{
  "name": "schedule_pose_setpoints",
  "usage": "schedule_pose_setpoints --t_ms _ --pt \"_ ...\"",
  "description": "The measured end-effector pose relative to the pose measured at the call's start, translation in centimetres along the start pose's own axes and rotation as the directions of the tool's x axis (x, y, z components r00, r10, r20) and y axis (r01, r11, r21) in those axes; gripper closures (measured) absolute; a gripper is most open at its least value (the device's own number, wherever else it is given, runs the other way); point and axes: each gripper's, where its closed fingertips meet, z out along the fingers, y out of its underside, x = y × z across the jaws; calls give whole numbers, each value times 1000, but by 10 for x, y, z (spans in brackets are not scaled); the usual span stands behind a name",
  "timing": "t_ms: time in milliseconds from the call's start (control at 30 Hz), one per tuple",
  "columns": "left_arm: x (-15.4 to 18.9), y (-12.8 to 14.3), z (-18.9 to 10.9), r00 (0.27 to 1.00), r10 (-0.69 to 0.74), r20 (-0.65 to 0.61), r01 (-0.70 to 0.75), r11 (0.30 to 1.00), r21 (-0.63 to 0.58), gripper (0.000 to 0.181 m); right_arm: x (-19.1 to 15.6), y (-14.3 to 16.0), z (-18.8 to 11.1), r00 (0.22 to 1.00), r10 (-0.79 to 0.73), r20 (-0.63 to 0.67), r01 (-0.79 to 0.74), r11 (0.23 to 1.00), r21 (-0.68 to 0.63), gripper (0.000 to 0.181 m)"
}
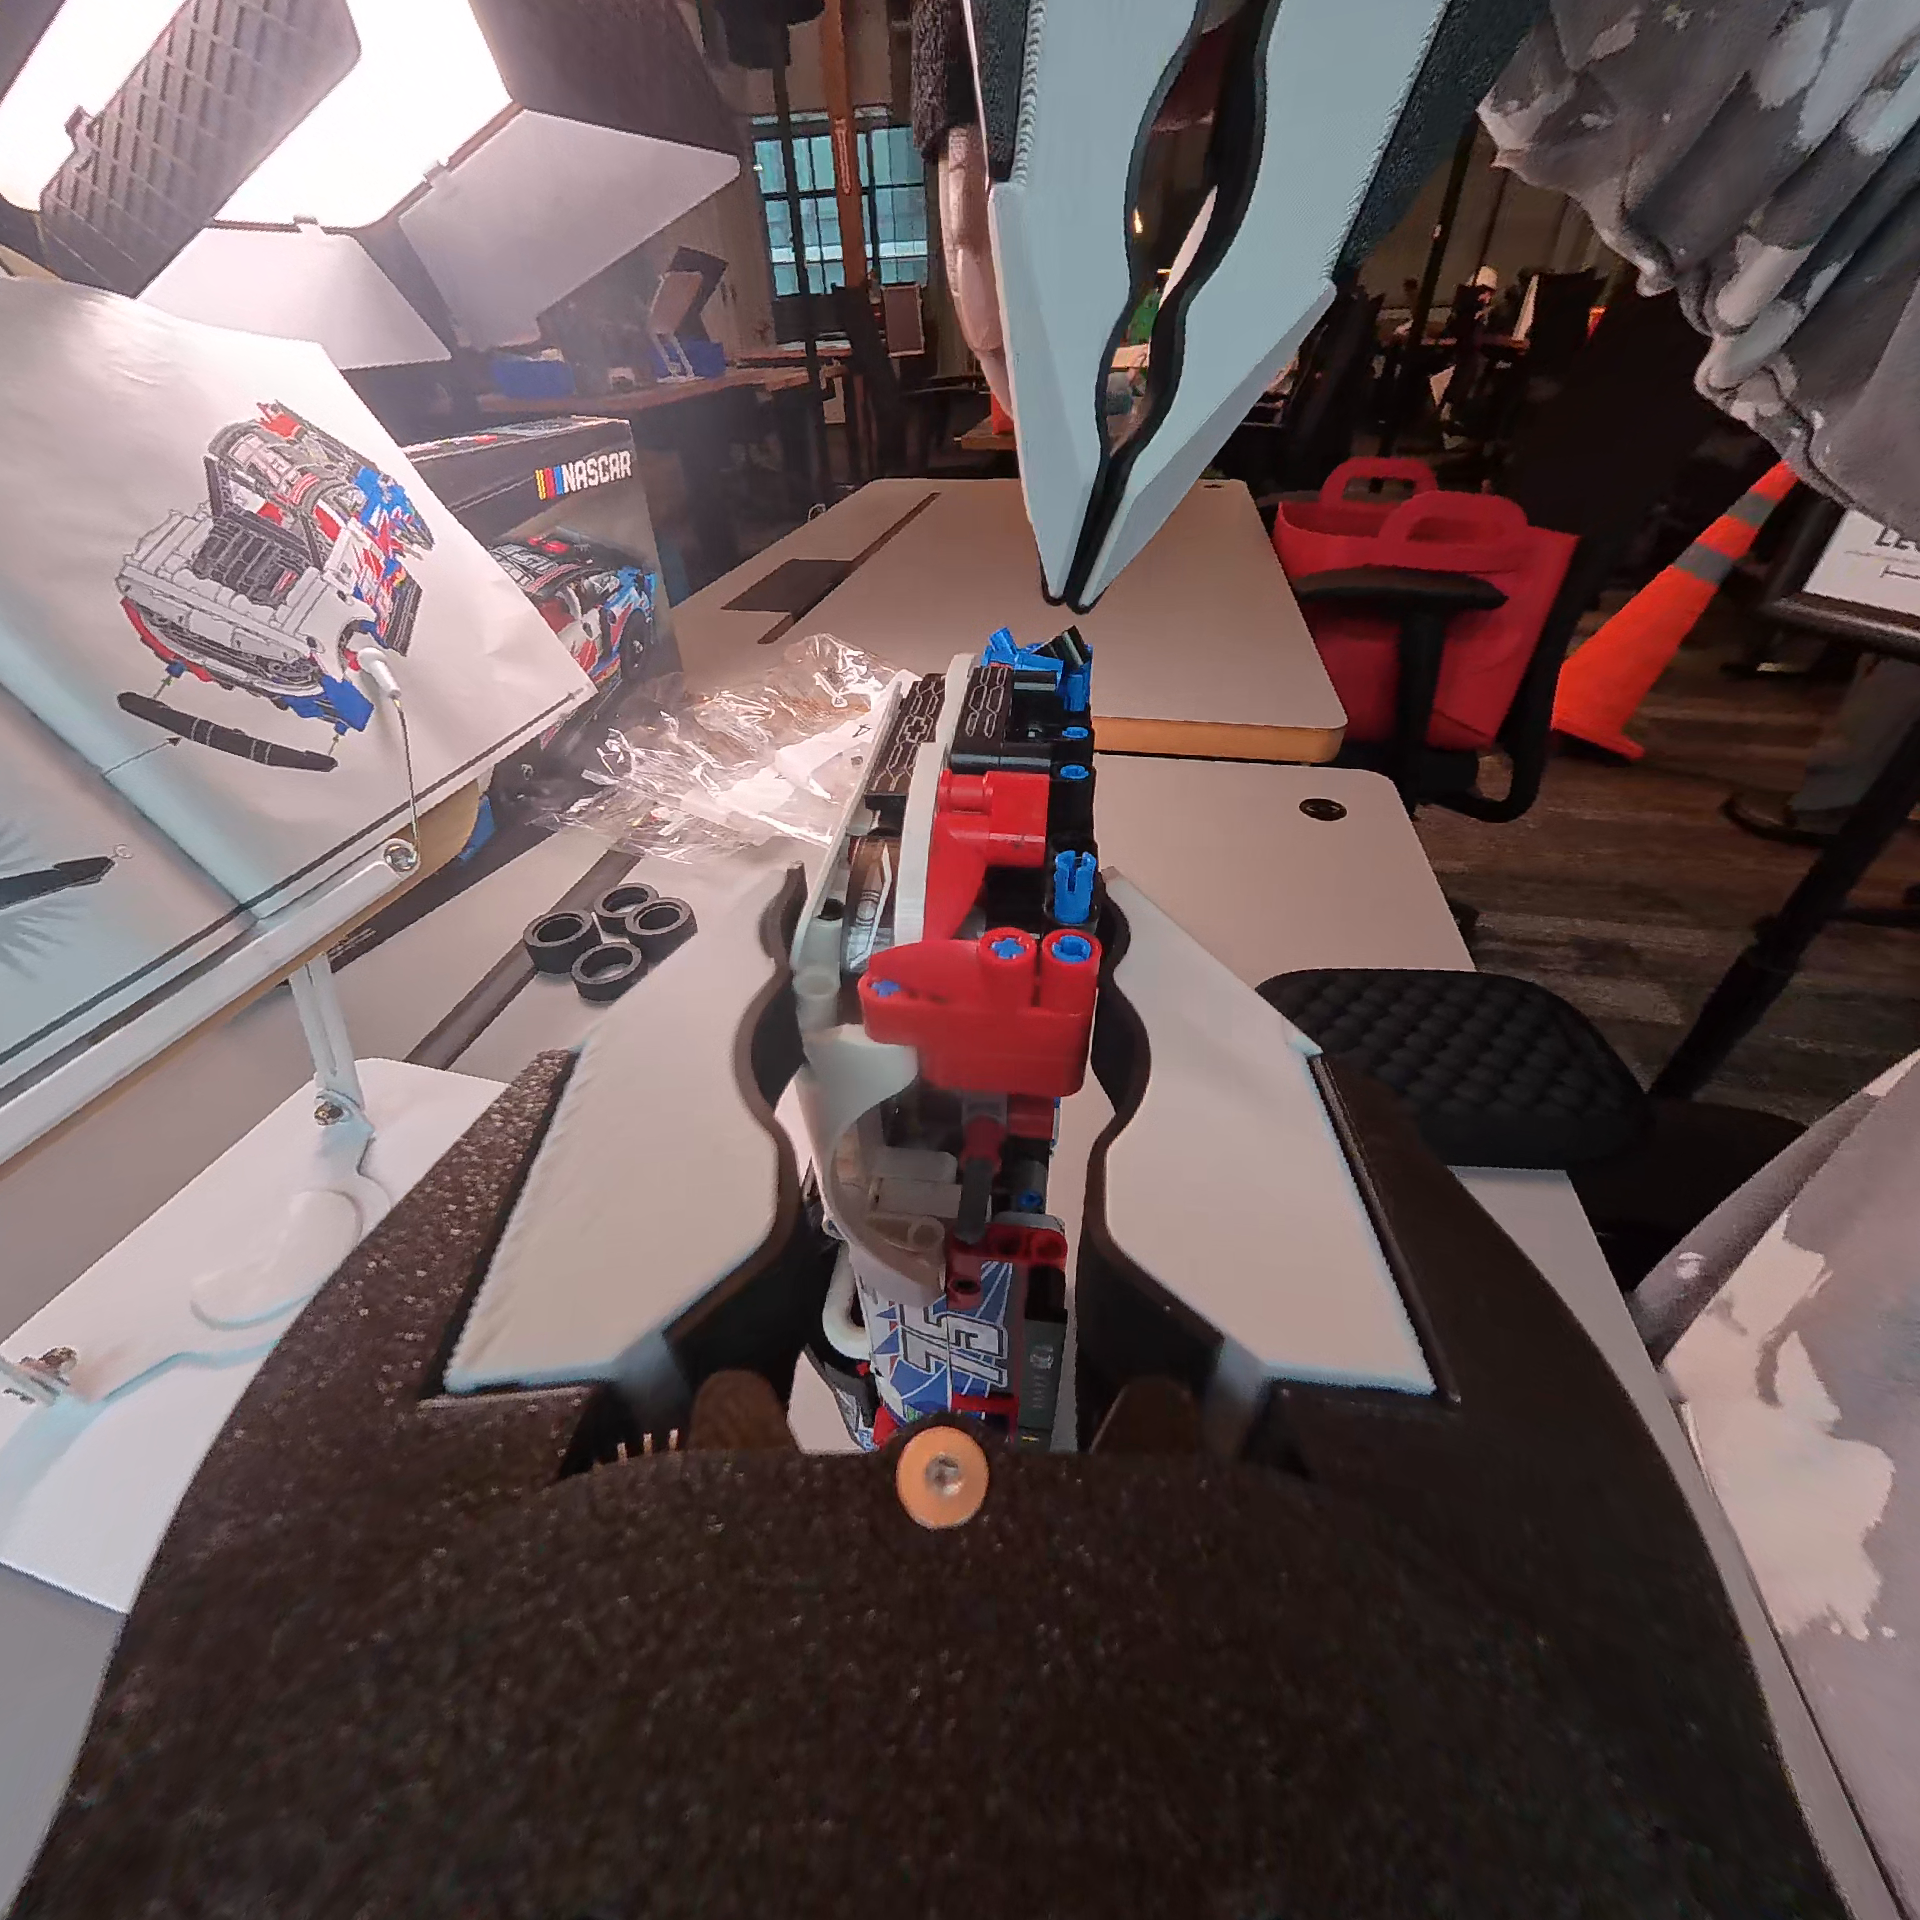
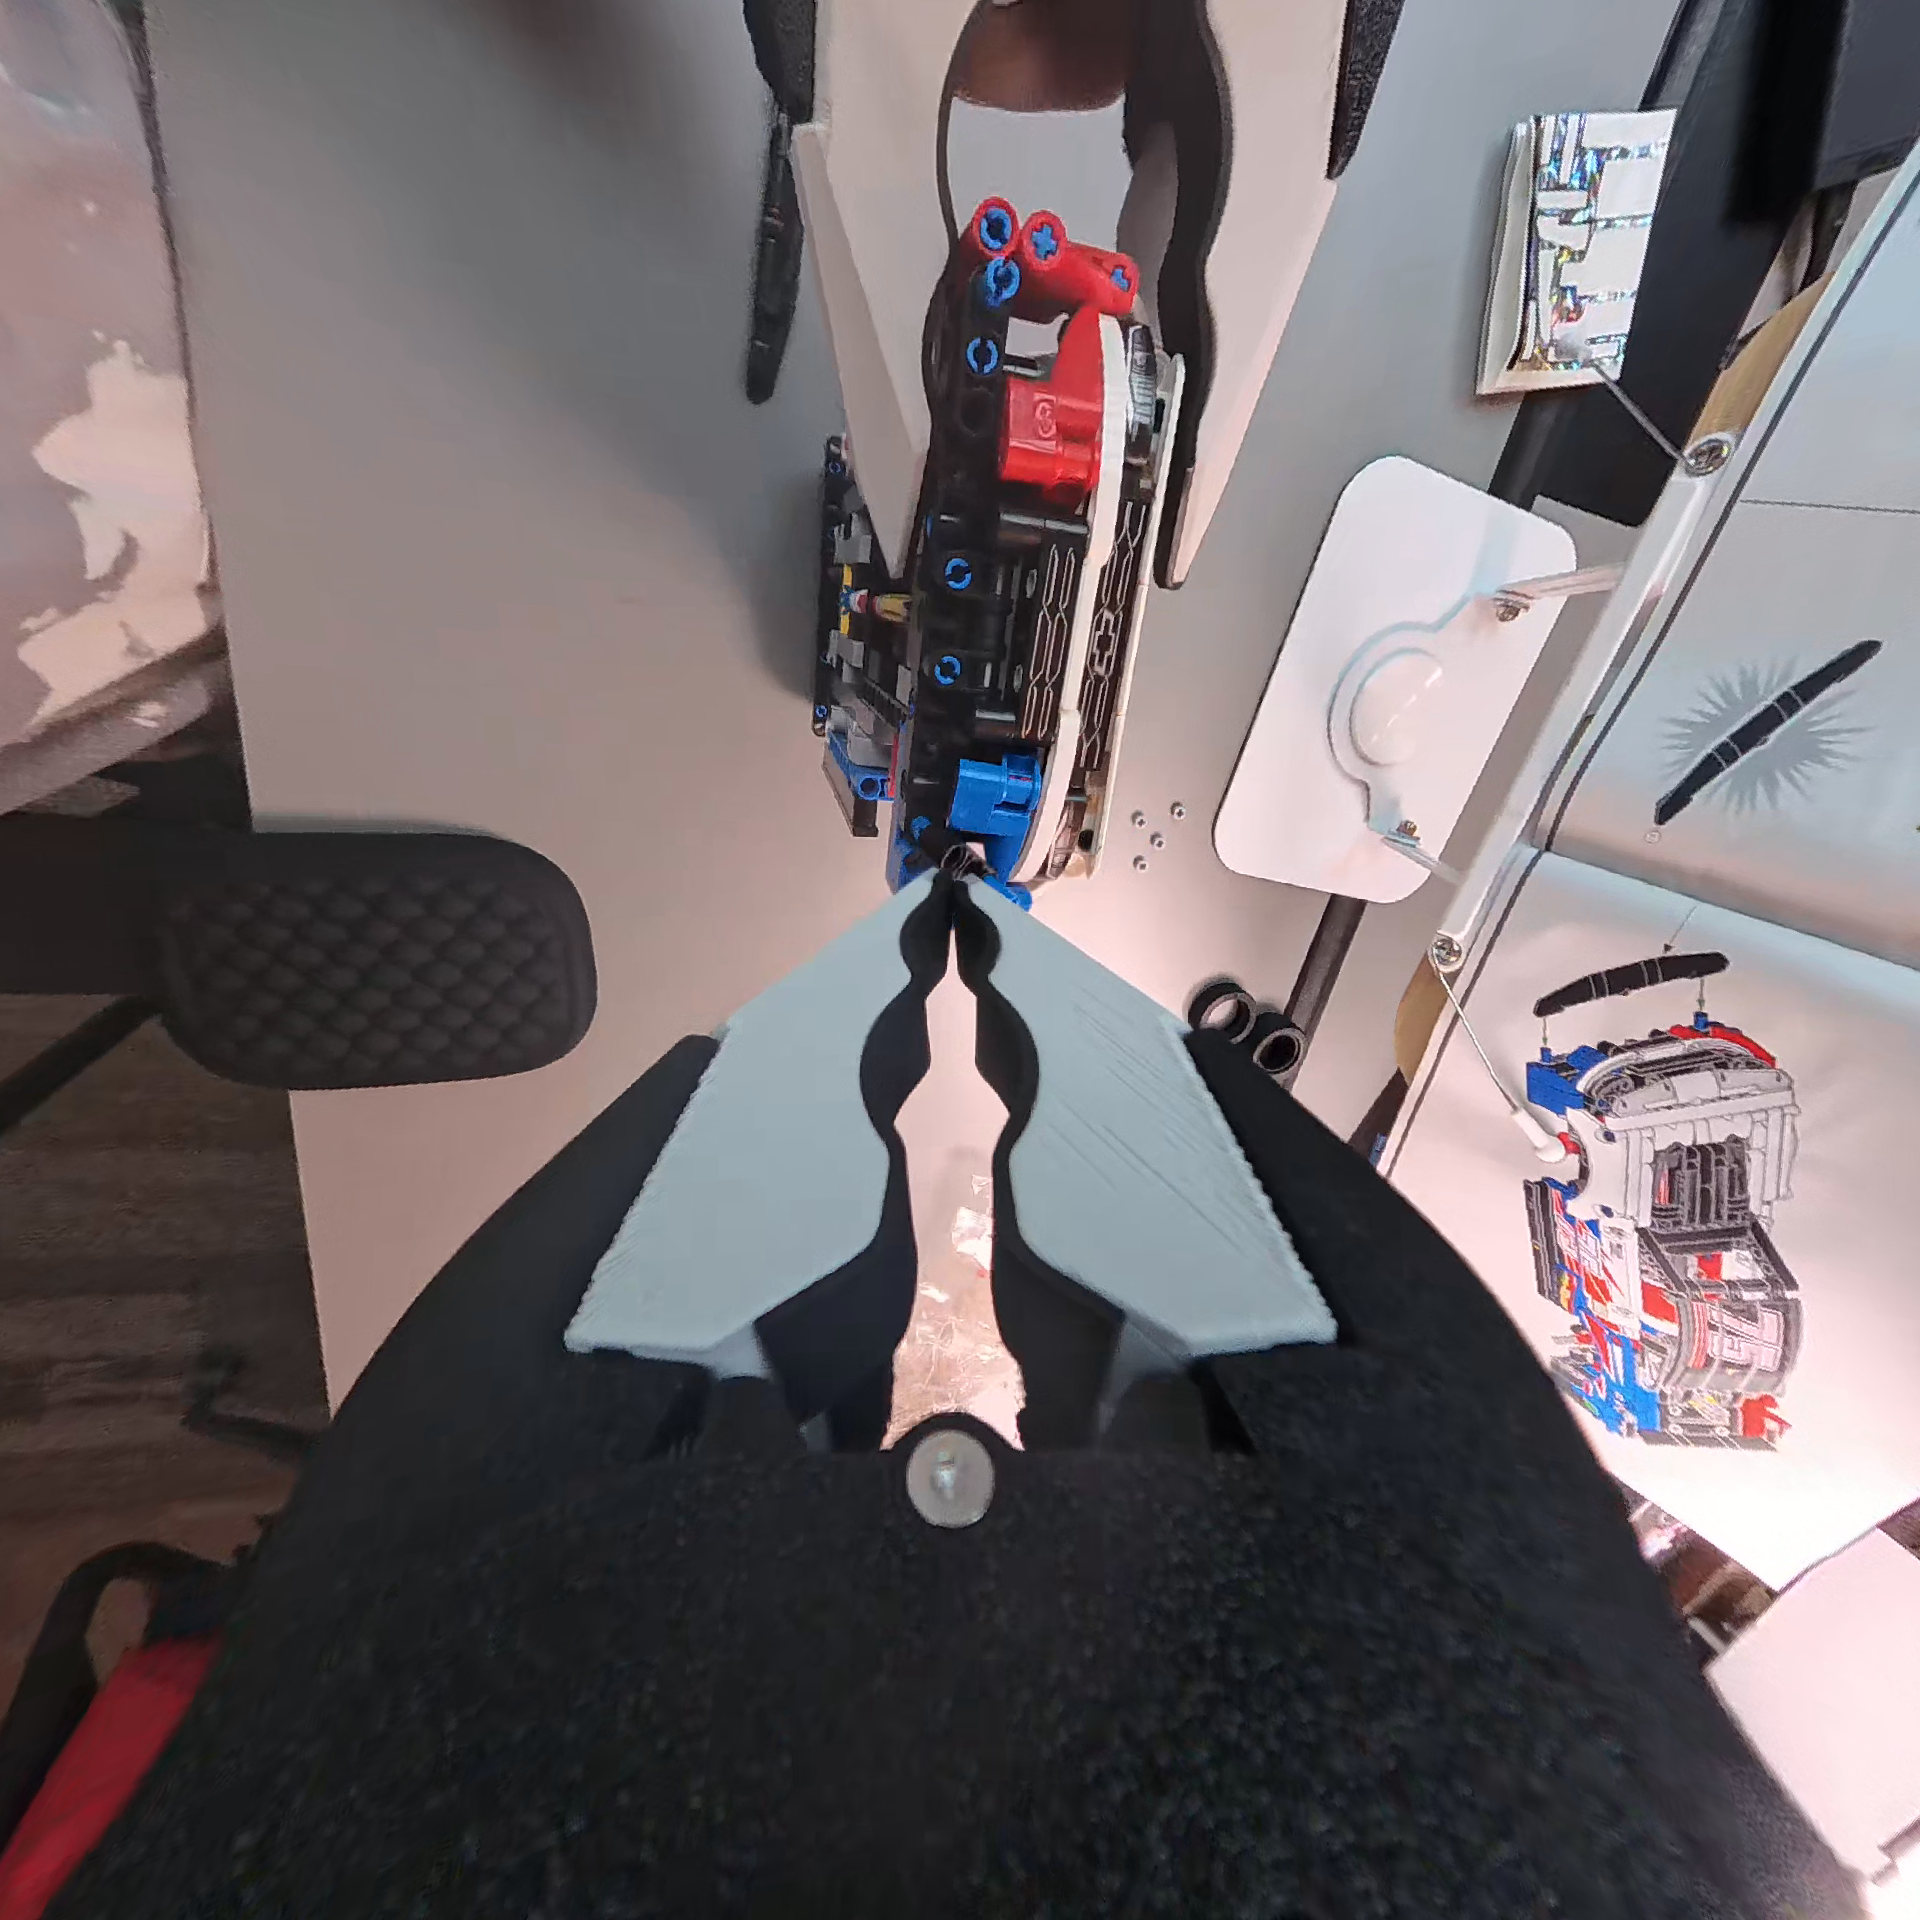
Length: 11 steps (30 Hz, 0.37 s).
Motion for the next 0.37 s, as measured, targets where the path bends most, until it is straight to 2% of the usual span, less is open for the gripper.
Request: schedule_pose_setpoints --t_ms 33,233,367 --pt "1 0 0 1000 3 0 -3 1000 -1 128 1 0 1 1000 -3 -10 3 1000 -1 181" --pt "4 0 -1 1000 24 -17 -24 1000 -1 128 -9 -2 3 999 -45 12 45 998 39 161" --pt "5 0 -1 999 26 -30 -25 1000 9 128 -8 2 13 996 -86 0 86 996 7 164"
